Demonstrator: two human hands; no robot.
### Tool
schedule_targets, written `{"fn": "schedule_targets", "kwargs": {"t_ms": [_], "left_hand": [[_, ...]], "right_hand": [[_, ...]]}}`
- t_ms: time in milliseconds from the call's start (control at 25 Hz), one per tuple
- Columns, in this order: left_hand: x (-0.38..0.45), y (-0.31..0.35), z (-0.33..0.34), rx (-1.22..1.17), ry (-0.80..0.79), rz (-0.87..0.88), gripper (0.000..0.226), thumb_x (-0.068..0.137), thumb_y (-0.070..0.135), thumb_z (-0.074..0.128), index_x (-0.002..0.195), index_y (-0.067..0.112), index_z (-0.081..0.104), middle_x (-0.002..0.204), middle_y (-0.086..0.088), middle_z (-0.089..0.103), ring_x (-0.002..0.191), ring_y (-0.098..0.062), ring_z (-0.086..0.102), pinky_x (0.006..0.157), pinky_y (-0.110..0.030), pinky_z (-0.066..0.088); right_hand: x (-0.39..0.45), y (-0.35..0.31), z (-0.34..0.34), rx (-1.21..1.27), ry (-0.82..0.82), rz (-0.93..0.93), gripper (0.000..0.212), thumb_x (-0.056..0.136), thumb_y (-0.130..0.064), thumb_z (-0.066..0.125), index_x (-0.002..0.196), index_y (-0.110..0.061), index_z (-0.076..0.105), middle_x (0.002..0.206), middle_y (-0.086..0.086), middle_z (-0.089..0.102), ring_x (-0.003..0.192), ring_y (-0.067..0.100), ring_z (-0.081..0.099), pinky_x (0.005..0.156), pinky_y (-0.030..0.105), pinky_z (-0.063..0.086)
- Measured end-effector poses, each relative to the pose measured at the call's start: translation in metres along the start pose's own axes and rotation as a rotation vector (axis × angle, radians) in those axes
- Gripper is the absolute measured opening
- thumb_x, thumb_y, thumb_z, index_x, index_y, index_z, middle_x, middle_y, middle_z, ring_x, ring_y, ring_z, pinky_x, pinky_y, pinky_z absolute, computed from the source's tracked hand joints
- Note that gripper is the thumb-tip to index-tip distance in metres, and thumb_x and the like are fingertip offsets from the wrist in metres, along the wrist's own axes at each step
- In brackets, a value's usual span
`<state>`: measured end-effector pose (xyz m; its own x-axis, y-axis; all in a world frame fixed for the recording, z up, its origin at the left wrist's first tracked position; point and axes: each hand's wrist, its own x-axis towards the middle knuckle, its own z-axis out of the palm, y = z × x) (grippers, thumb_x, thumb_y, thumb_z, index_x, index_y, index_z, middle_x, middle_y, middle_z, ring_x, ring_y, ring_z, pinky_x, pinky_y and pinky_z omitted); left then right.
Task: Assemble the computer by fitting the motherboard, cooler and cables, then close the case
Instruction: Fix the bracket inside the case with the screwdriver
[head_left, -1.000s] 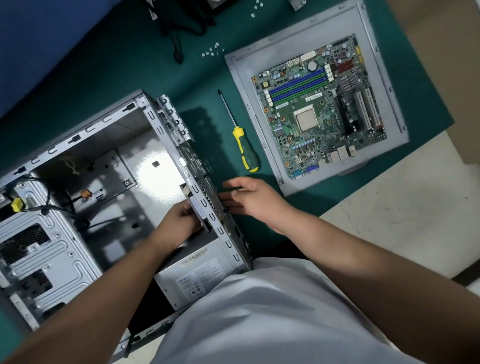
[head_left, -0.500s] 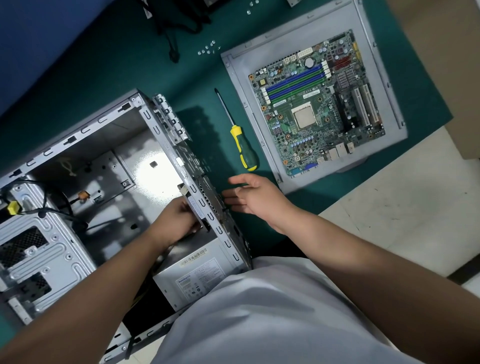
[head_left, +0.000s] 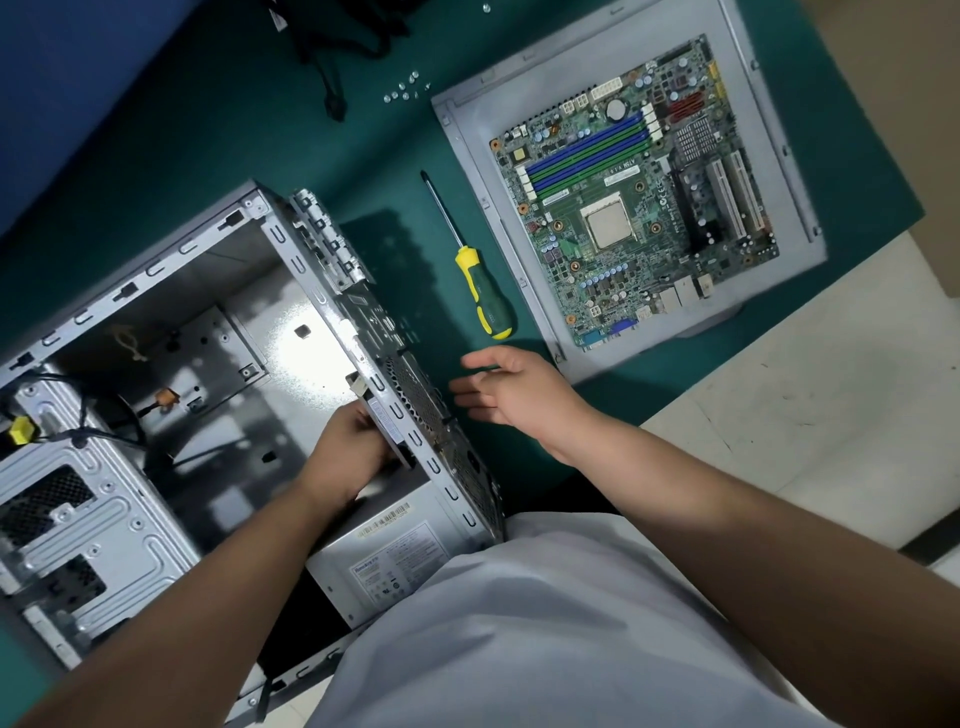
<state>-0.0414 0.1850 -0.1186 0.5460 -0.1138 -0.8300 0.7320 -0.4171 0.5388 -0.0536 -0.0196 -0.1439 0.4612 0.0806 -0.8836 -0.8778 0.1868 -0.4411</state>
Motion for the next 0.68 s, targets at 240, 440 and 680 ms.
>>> {"fn": "schedule_targets", "kwargs": {"t_ms": [240, 440, 680], "left_hand": [[0.0, 0.0, 0.001, -0.129, -0.038, 0.004, 0.051, 0.093, -0.015, 0.055, 0.067, 0.021, 0.08, 0.072, -0.006, 0.076, 0.063, -0.018, 0.071, 0.06, -0.026, 0.06], [0.002, -0.002, -0.001, -0.168, -0.065, 0.043, 0.054, 0.09, -0.018, 0.056, 0.069, 0.025, 0.081, 0.073, -0.004, 0.077, 0.064, -0.015, 0.073, 0.061, -0.026, 0.061], [0.005, 0.008, -0.01, -0.091, -0.105, 0.119, 0.04, 0.087, -0.018, 0.062, 0.074, 0.014, 0.082, 0.084, -0.012, 0.079, 0.078, -0.025, 0.077, 0.07, -0.032, 0.063]], "right_hand": [[0.001, 0.0, -0.004, 0.004, -0.003, 0.005, 0.024, 0.104, -0.005, 0.048, 0.118, -0.019, 0.061, 0.111, 0.009, 0.074, 0.101, 0.022, 0.074, 0.094, 0.039, 0.059], [-0.003, -0.003, -0.001, -0.016, -0.06, 0.01, 0.026, 0.105, -0.003, 0.045, 0.118, -0.019, 0.06, 0.109, 0.007, 0.074, 0.102, 0.021, 0.073, 0.095, 0.037, 0.058], [-0.01, -0.004, 0.011, -0.191, -0.061, -0.078, 0.03, 0.101, -0.007, 0.052, 0.115, -0.029, 0.066, 0.118, 0.01, 0.072, 0.111, 0.029, 0.07, 0.103, 0.049, 0.053]]}}
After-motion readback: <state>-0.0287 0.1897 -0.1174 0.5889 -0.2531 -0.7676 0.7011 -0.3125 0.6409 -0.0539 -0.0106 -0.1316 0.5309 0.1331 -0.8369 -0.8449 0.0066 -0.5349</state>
